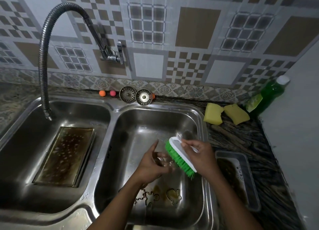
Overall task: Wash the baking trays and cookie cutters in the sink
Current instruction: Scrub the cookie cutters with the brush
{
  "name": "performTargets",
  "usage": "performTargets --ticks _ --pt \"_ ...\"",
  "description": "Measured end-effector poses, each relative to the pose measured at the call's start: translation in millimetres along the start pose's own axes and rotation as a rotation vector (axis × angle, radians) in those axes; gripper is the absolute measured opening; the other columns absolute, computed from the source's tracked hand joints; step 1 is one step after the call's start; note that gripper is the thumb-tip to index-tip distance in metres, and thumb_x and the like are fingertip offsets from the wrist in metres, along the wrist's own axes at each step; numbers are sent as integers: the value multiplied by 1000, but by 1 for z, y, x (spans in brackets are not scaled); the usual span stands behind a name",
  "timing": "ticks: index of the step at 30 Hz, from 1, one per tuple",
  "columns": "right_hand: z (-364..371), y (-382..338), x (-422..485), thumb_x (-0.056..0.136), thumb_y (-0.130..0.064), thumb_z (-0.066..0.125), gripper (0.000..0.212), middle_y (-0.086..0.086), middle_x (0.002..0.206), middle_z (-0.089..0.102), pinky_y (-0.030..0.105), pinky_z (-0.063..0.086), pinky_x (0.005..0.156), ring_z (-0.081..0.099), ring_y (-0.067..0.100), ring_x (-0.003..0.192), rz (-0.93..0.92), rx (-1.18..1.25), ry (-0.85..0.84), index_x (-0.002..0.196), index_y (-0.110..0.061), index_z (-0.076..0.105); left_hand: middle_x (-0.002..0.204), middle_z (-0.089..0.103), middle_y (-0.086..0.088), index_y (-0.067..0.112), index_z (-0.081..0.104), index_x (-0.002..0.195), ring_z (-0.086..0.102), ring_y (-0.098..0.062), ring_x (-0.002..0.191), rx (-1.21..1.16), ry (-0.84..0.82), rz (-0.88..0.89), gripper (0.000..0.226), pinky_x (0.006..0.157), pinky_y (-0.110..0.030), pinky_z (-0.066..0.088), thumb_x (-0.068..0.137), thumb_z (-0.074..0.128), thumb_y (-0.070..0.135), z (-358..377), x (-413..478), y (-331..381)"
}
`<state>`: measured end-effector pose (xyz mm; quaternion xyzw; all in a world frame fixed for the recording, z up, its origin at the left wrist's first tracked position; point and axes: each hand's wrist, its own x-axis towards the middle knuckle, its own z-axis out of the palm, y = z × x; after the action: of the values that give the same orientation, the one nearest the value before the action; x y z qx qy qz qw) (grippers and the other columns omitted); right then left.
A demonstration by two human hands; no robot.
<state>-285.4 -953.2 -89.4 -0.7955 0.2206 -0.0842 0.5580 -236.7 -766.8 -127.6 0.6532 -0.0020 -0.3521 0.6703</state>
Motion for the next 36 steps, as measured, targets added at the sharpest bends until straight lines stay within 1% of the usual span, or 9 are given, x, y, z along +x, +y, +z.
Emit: performTargets --ticks 5,10,13,18,21,26,30,33,36 --pt "5 2 -13 90 -20 70 18 -12 95 76 21 56 71 71 3 86 36 131 -20 101 -34 73 117 71 -10 32 32 150 73 -24 93 -411 186 -39 106 73 -39 58 63 86 4 9 -4 8" --pt "18 -2 -19 89 -25 70 21 -19 101 73 14 51 81 65 -7 95 -60 28 81 109 -27 75 115 70 -21 6 72 113 69 -28 99 -669 98 -95 34 73 -35 59 82 69 18 30 -10 5" --pt "19 1 -20 90 -31 69 22 -20 104 71 4 45 78 61 -14 96 -66 -96 80 111 -28 74 114 70 -22 1 70 115 68 -30 100 -618 68 -74 33 71 -34 60 85 66 15 27 -12 1" --pt "32 2 -18 92 -35 65 27 -9 109 73 22 52 79 67 6 96 -2 -167 233 116 -25 73 106 73 -20 5 72 111 71 -32 94 -407 152 71 36 78 -36 59 75 76 4 26 -9 5" --pt "32 1 -16 93 -30 65 27 -1 109 74 23 50 80 67 13 98 16 -144 297 116 -18 73 104 75 -17 5 70 114 72 -31 95 -274 145 130 36 78 -34 59 80 73 -6 22 -10 7" --pt "28 4 -20 89 -37 68 25 -25 103 69 14 50 77 63 -8 96 -30 -79 86 113 -32 73 108 72 -17 6 73 111 70 -25 94 -523 77 -86 28 74 -32 57 96 57 22 15 -12 13" --pt "23 5 -20 89 -38 67 27 -21 108 70 15 53 79 65 -5 98 -87 -120 35 115 -31 72 109 70 -25 -2 71 112 72 -32 92 -602 8 -231 37 66 -33 61 103 48 25 12 -12 15" --pt "28 6 -16 90 -42 65 28 -14 108 72 25 57 77 66 2 94 -39 -149 113 116 -33 71 110 71 -22 1 71 113 71 -26 96 -535 38 -120 30 70 -30 59 95 57 21 14 -12 10" --pt "32 6 -13 91 -41 64 28 -10 108 73 21 52 72 67 6 93 10 -160 200 115 -28 72 109 73 -19 9 75 108 72 -30 96 -428 89 19 29 78 -34 58 80 71 15 19 -10 5"
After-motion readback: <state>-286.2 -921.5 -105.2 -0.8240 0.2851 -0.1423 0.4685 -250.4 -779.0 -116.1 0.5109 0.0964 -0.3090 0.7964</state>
